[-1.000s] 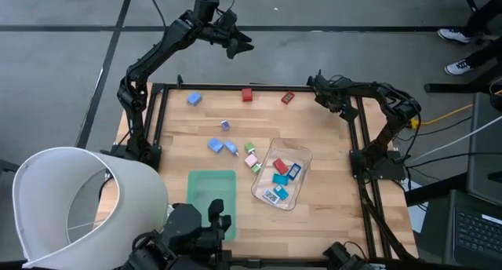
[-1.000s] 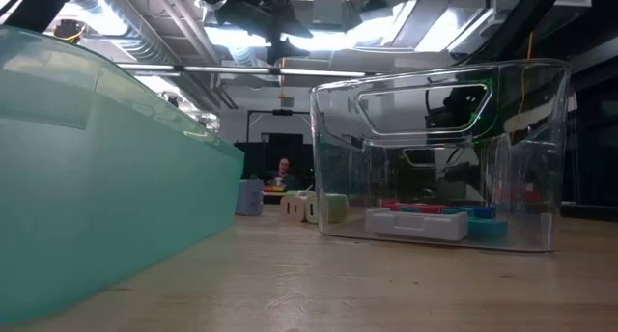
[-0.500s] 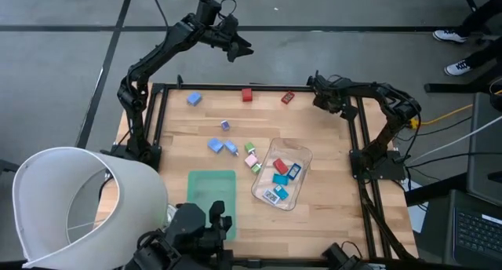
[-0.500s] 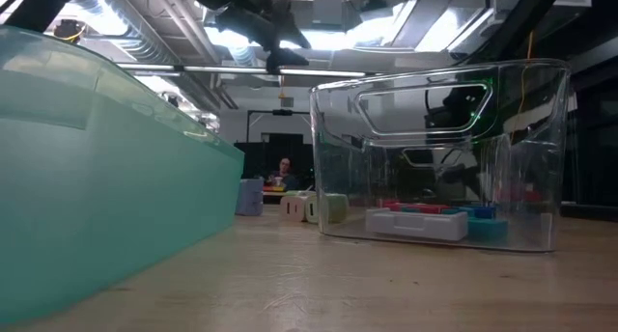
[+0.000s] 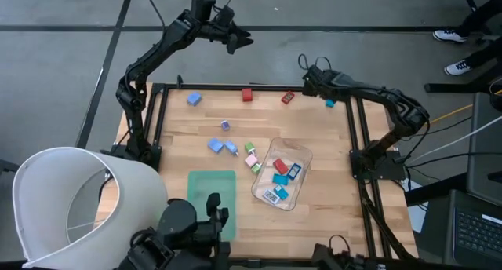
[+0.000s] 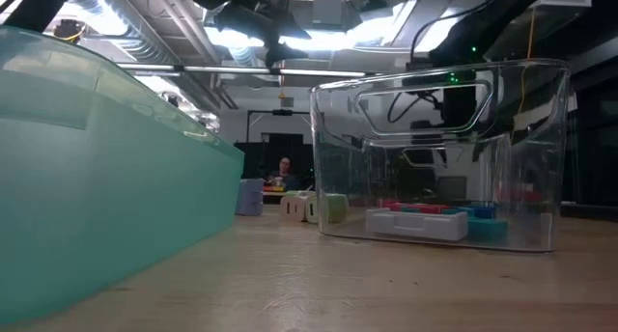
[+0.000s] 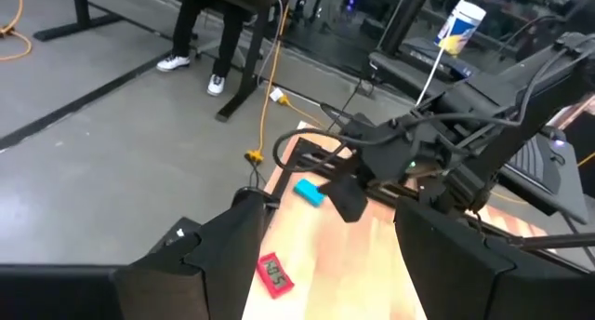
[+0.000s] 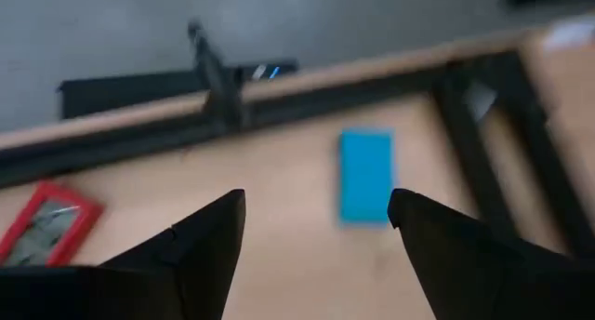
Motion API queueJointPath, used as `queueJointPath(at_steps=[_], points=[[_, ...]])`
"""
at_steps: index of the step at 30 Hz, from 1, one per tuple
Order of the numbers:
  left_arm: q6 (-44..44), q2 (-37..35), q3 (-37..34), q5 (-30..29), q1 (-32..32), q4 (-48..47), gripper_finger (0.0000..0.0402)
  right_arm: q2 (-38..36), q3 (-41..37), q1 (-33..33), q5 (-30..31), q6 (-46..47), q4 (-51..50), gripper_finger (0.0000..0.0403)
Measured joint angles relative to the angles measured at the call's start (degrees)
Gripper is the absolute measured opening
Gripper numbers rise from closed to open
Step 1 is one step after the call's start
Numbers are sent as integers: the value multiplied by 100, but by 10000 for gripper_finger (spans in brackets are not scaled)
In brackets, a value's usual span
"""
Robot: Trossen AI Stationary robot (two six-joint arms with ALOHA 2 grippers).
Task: Pick & Place Office items
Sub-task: Put the light blue digital clock into the transparent bin
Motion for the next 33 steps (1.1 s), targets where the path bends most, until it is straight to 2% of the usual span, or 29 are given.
queueJointPath(at_steps=[3, 5, 12, 18, 24, 29, 33], points=[[8, 0, -1, 30, 2, 142, 239, -1, 169, -117, 382, -818, -4, 284], [30, 0, 3, 36, 2, 230, 239, 2, 311, -196, 446, -979, -140, 281], [69, 0, 4, 40, -2, 233, 239, 2, 666, -342, -311, -1245, -278, 265], [111, 0, 4, 41, -4, 223, 239, 2, 952, -362, -324, -2120, -372, 260], [141, 0, 4, 41, -4, 221, 239, 2, 1126, -393, -397, -2503, -280, 253], [153, 0, 4, 36, -4, 221, 239, 82, 1128, -764, -1490, -2390, -173, 247], [151, 0, 4, 24, -4, 220, 239, 222, 997, -1125, -2111, -2071, -168, 265]])
